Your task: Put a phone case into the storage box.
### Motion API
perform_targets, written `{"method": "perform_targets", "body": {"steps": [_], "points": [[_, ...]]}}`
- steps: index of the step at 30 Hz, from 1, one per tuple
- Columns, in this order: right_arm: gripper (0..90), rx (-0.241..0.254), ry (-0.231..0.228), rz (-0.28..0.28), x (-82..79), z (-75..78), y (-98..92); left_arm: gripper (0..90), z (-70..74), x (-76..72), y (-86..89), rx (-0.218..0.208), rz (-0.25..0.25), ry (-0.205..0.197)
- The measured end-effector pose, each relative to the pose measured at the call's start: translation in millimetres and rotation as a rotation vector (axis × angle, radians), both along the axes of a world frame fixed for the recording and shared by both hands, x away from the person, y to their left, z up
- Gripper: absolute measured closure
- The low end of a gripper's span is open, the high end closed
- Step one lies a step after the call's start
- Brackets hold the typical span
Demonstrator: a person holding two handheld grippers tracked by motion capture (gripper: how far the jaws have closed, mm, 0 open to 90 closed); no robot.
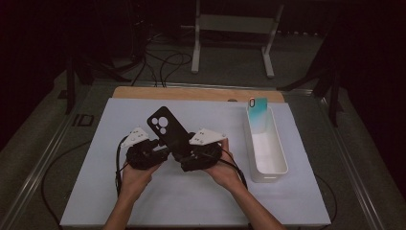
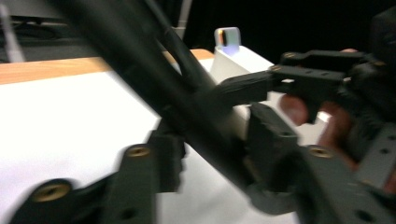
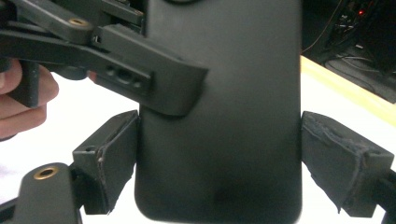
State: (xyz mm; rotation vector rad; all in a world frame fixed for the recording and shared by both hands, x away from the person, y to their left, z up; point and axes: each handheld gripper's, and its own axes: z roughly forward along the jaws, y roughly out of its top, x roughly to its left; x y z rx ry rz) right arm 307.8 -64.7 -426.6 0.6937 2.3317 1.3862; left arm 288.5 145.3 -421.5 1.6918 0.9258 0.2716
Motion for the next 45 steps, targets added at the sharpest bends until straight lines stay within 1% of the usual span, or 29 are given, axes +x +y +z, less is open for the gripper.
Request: {"method": "perform_targets", "body": {"steps": [2, 4, 5, 8, 9, 10, 11, 18, 20, 25, 27, 29, 30, 32, 33, 36, 38, 45], "points": [[14.7, -0.004, -0.001, -0.011, 0.0, -1.9, 2.8, 70.9, 0.9, 0.0, -0.5, -0.003, 0.003, -0.004], [14.7, 0.005, 0.006, -0.020, -0.1, -3.3, 4.8, 73.3, 1.3, 0.2, -0.4, -0.004, 0.003, -0.004], [14.7, 0.006, 0.000, -0.022, 0.2, -3.9, 5.4, 74.2, 1.4, 0.1, -0.4, -0.001, 0.003, -0.007], [14.7, 0.012, 0.007, -0.037, -0.9, -5.2, 8.1, 75.9, 1.6, -0.1, -1.4, 0.008, 0.007, -0.011], [14.6, 0.016, 0.011, -0.037, -0.2, -6.7, 9.1, 76.9, 1.2, -0.8, -1.7, 0.014, 0.002, -0.025], [14.6, 0.016, 0.011, -0.037, -0.2, -6.7, 9.1, 77.6, 1.2, -0.8, -1.7, 0.014, 0.002, -0.025], [14.5, 0.024, 0.019, -0.040, -0.3, -7.3, 9.7, 77.6, 1.1, -1.3, -2.0, 0.015, 0.000, -0.033], [14.4, 0.040, 0.023, -0.054, -1.5, -8.1, 10.0, 79.6, 1.5, -2.7, -5.3, 0.004, -0.005, -0.056], [14.3, 0.050, 0.033, -0.049, -1.2, -8.2, 9.0, 79.8, 1.8, -3.5, -6.3, 0.009, -0.005, -0.064], [14.0, 0.061, 0.039, -0.049, -0.9, -8.1, 8.1, 80.1, 2.2, -3.7, -7.6, 0.005, -0.005, -0.071], [13.8, 0.071, 0.054, -0.044, -0.3, -8.5, 7.6, 80.1, 2.1, -3.7, -8.0, 0.008, -0.004, -0.070], [13.8, 0.077, 0.063, -0.040, 0.6, -9.0, 6.9, 80.0, 1.9, -3.5, -8.3, 0.003, -0.002, -0.070], [13.7, 0.089, 0.075, -0.034, 1.5, -9.5, 5.7, 80.1, 2.0, -3.5, -8.7, 0.000, -0.003, -0.071], [13.7, 0.093, 0.075, -0.032, 1.8, -9.8, 5.1, 80.2, 2.5, -3.8, -9.4, 0.007, -0.006, -0.076], [13.5, 0.096, 0.084, -0.029, 1.9, -9.8, 4.3, 80.4, 2.7, -4.3, -10.0, 0.008, -0.007, -0.078], [13.1, 0.106, 0.093, -0.019, 3.4, -10.7, 3.6, 80.6, 3.4, -5.5, -11.9, 0.030, -0.003, -0.085], [13.0, 0.112, 0.102, -0.014, 4.3, -11.3, 3.2, 80.7, 3.4, -5.5, -12.4, 0.031, -0.003, -0.084], [12.4, 0.094, 0.111, 0.013, 6.5, -11.4, 1.5, 80.9, 3.3, -6.0, -13.3, 0.048, 0.000, -0.089]]}}
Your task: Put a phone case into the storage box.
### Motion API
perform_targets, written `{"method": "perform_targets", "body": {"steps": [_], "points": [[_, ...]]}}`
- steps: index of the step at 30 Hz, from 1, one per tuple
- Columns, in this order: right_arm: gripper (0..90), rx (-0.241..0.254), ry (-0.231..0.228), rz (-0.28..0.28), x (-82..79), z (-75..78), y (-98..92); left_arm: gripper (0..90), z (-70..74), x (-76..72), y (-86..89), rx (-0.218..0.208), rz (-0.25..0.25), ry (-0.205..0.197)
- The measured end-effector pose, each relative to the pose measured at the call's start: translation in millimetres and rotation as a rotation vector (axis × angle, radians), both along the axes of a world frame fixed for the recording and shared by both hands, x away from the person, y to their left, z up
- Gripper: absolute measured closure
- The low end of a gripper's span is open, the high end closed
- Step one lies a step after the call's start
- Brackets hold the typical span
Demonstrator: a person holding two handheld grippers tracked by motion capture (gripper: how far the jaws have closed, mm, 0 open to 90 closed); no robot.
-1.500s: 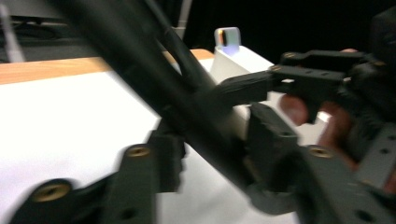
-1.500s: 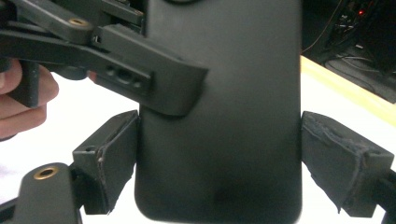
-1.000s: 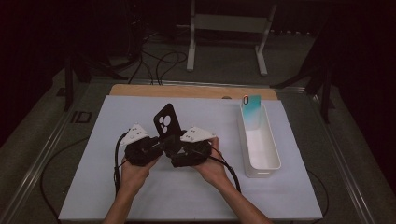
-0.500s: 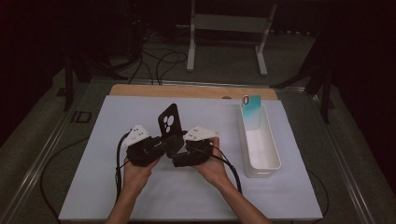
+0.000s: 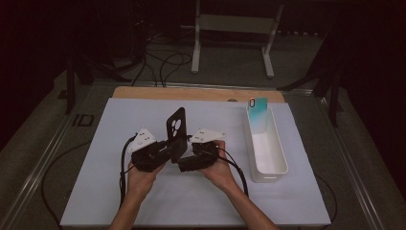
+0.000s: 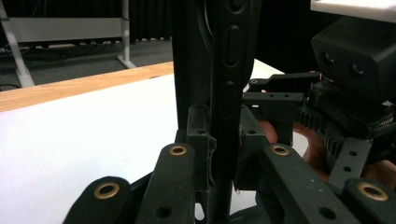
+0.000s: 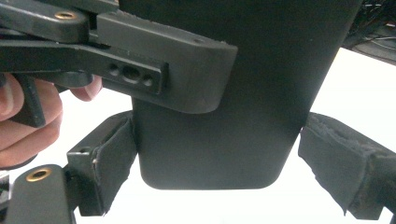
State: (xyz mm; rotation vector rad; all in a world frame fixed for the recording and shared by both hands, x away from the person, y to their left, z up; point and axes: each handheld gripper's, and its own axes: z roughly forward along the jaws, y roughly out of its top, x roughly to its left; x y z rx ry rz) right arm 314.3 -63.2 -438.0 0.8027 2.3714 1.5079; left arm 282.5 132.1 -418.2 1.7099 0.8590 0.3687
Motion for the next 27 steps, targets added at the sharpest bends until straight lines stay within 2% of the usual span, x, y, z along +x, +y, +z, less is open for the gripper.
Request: {"method": "perform_targets", "body": {"steps": [9, 15, 22, 24, 27], "points": [[10.7, -0.019, 0.008, 0.053, -1.1, 2.2, -2.9, 81.0, -0.1, 0.1, 0.9, 0.016, 0.010, -0.007], [9.2, -0.016, 0.016, 0.052, -0.9, 7.6, -11.0, 81.0, 1.0, -0.6, 3.7, 0.022, 0.012, -0.017], [8.6, 0.023, 0.032, 0.041, 4.0, 21.0, -28.6, 81.0, -0.2, -1.2, 4.4, 0.036, 0.002, -0.027], [8.6, 0.066, 0.044, 0.031, 7.0, 28.7, -33.3, 81.0, -1.2, -1.0, 3.3, 0.039, 0.000, -0.023], [8.6, 0.087, 0.050, 0.033, 9.0, 33.8, -35.1, 81.0, -2.4, -0.8, 1.1, 0.045, -0.008, -0.024]]}}
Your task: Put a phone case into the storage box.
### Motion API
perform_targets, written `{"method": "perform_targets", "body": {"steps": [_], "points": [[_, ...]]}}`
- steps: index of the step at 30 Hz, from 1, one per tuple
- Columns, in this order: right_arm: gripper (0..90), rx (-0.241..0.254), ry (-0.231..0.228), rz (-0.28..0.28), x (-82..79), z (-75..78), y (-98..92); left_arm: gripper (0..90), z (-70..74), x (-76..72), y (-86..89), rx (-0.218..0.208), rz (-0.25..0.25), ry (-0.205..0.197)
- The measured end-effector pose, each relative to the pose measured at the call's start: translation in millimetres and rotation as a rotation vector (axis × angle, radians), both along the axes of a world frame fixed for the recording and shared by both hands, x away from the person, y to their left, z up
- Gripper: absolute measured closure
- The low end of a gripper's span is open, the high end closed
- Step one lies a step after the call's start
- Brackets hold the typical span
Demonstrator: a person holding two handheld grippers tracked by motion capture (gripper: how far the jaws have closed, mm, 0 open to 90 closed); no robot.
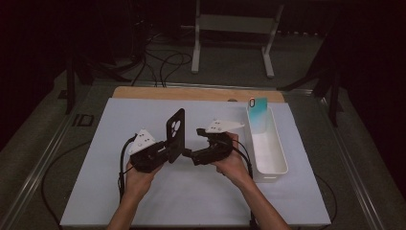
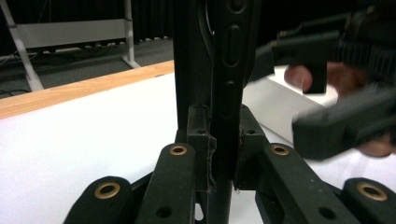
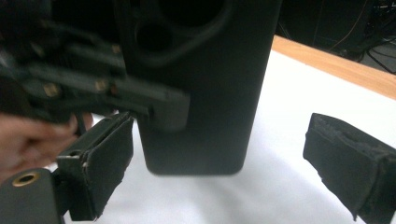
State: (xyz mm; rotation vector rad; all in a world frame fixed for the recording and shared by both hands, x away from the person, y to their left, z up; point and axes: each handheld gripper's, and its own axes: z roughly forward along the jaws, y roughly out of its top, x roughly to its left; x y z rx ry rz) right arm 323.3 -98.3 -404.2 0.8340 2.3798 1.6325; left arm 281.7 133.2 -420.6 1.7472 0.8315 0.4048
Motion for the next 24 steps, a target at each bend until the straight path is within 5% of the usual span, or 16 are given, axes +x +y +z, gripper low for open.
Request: {"method": "perform_targets", "body": {"steps": [12, 24], "points": [[8.6, 0.054, -0.006, -0.007, 5.9, 22.7, 10.1, 81.0, -3.0, -1.3, -6.0, 0.007, -0.029, 0.000], [8.7, 0.074, 0.012, -0.014, 10.4, 22.9, 18.3, 81.0, -5.7, -4.0, -11.7, 0.021, -0.069, -0.006]]}}
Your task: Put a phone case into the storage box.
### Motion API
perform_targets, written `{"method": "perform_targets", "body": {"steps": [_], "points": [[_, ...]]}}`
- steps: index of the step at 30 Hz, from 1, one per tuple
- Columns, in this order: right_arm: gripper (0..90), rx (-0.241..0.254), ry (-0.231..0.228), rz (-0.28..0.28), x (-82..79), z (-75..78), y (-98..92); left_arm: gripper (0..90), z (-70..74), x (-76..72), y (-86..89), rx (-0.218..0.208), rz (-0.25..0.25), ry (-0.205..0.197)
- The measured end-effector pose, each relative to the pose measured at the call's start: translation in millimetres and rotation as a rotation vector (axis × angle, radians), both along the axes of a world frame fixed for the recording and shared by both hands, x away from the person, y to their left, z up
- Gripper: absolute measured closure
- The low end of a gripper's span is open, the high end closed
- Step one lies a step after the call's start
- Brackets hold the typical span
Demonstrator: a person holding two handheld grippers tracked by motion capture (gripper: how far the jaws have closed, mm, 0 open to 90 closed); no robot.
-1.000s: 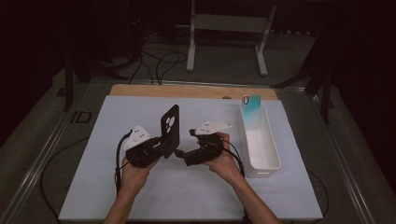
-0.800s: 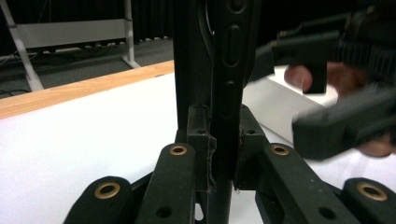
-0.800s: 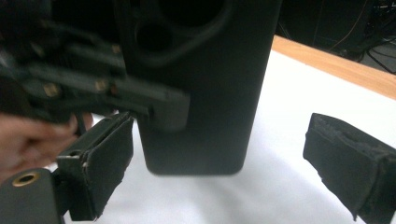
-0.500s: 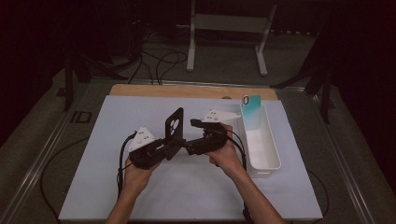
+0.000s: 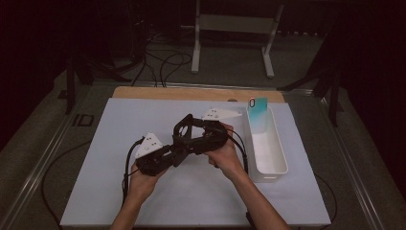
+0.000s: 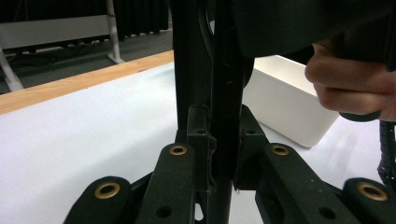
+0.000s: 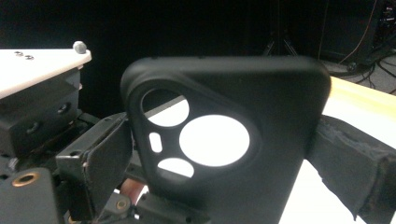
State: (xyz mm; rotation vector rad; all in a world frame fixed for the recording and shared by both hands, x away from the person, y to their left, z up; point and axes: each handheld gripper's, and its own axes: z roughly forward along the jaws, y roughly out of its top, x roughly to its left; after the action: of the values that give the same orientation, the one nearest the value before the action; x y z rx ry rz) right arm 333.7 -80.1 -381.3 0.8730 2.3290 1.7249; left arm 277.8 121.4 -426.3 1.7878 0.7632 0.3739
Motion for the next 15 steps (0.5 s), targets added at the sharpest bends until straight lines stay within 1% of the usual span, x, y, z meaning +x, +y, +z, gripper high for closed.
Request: {"method": "perform_targets", "body": {"steps": [1, 3, 4, 7, 12, 15], "points": [[9.4, -0.014, -0.001, -0.009, -0.6, 0.0, 1.0, 81.0, -0.1, -0.2, -0.4, 0.001, -0.001, -0.002], [9.9, -0.013, 0.004, -0.014, -0.7, -0.1, 1.2, 81.0, -0.2, -0.1, -0.9, -0.001, 0.000, 0.001], [11.5, -0.012, -0.002, -0.020, -1.0, -0.1, 1.1, 81.0, -0.4, 0.1, -1.0, -0.005, 0.002, 0.003], [12.4, -0.024, -0.005, -0.041, -3.2, 0.7, 1.8, 81.0, -0.6, 0.7, -1.2, -0.005, 0.004, 0.006], [13.6, -0.038, -0.013, -0.049, -4.1, 0.9, 2.0, 80.8, -1.4, 0.7, -2.0, 0.004, 0.008, 0.006], [14.1, -0.033, -0.022, -0.050, -4.8, 0.7, 2.0, 80.7, -1.6, 0.8, -2.7, 0.005, 0.007, 0.003]]}}
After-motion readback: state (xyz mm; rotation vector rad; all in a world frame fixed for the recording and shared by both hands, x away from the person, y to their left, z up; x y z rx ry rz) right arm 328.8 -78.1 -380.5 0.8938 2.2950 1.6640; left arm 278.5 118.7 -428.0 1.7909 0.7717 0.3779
